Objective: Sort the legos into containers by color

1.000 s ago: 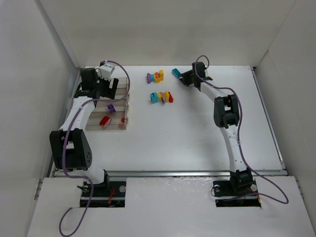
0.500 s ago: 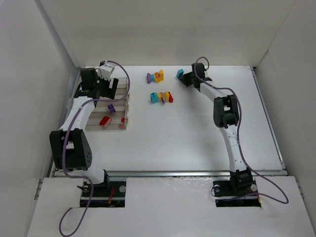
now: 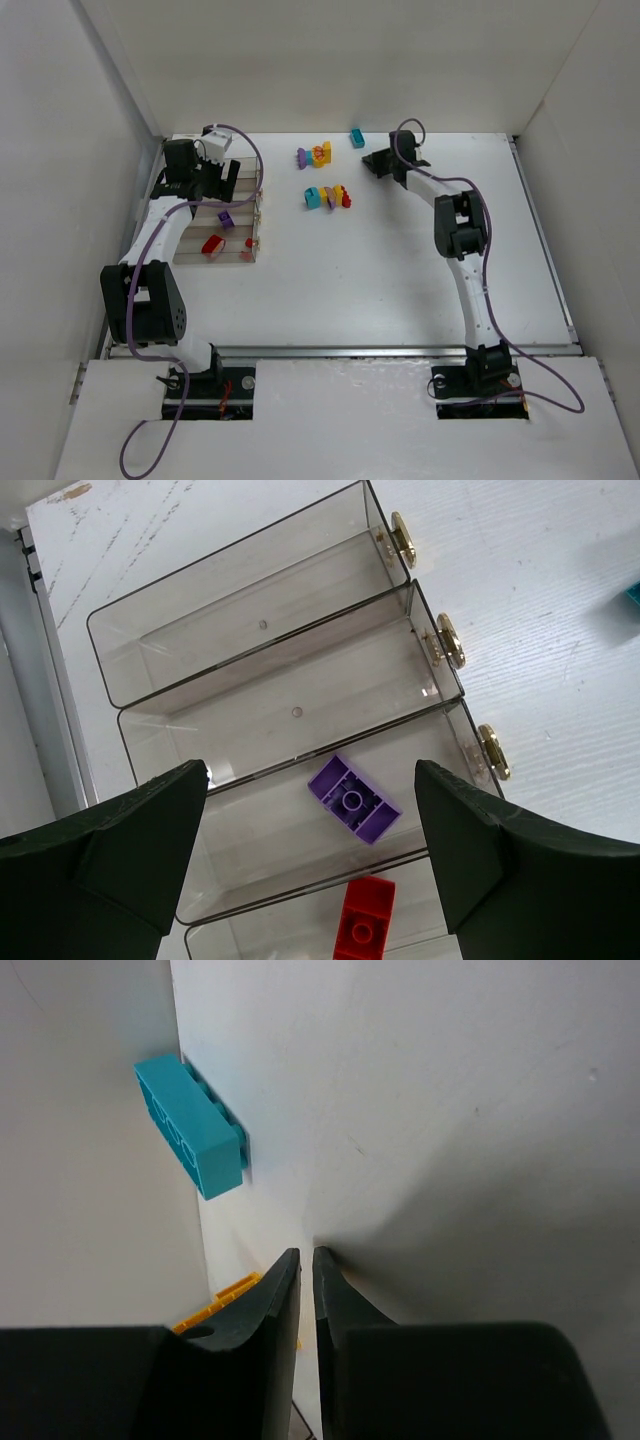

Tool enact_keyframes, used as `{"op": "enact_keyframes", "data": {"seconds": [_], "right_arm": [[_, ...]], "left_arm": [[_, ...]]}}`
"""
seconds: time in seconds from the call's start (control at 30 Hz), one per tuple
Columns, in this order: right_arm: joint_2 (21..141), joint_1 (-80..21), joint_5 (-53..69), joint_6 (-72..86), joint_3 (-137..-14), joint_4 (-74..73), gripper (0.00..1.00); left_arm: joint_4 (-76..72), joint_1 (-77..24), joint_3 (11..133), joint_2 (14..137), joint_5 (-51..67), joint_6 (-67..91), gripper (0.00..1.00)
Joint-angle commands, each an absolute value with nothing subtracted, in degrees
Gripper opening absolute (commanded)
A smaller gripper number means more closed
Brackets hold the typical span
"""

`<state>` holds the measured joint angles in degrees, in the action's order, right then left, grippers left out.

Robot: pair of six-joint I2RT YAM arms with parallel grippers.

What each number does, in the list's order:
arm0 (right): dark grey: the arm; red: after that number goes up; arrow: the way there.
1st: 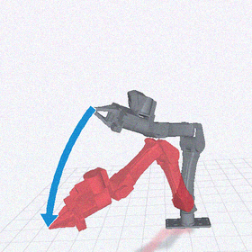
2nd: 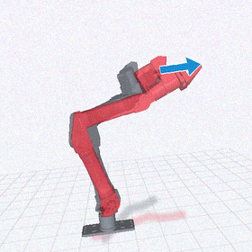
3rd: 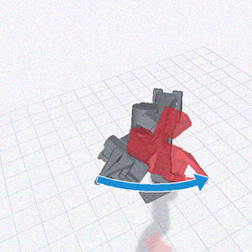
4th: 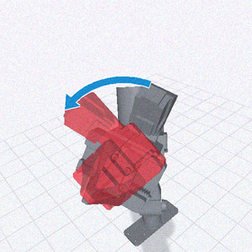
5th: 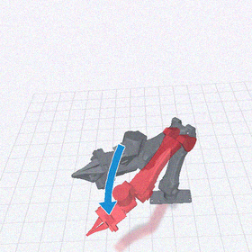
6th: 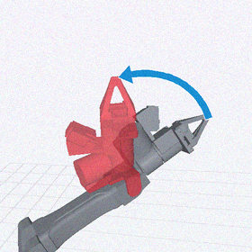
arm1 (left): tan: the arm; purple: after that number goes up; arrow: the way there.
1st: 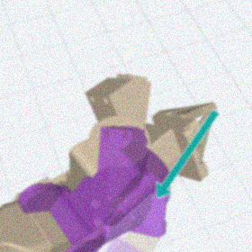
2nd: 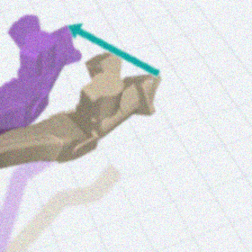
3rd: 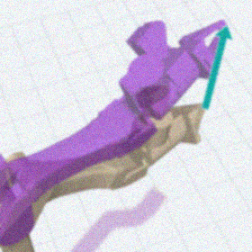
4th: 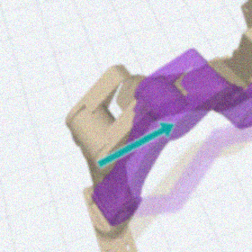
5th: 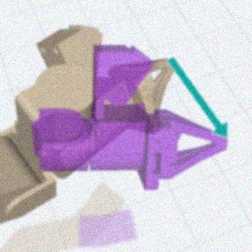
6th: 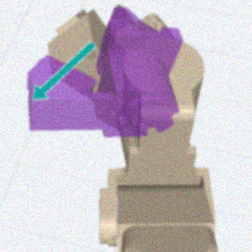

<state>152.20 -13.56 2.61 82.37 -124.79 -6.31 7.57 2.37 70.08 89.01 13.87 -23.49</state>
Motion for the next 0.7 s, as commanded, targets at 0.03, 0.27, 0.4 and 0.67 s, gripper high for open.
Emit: {"op": "enact_keyframes", "data": {"seconds": [0.03, 0.27, 0.4, 0.67], "right_arm": [[149.16, -14.06, 1.05, 80.33, -121.30, -11.07, 0.20], [150.56, -14.06, 1.05, 76.55, -126.73, -10.02, 0.52], [152.67, -14.06, 2.55, 78.22, -129.64, -9.41, 0.57], [153.90, -14.06, 2.02, 78.22, -132.36, -8.88, 0.58]], "left_arm": [[6.24, 2.72, 69.87, 85.96, 13.89, -22.85, 0.82], [6.24, 2.72, 69.87, 85.96, 13.89, -22.85, 0.82], [6.24, 2.72, 69.87, 85.96, 13.89, -22.85, 0.82], [6.77, 2.72, 69.87, 85.96, 13.89, -22.85, 0.82]]}}
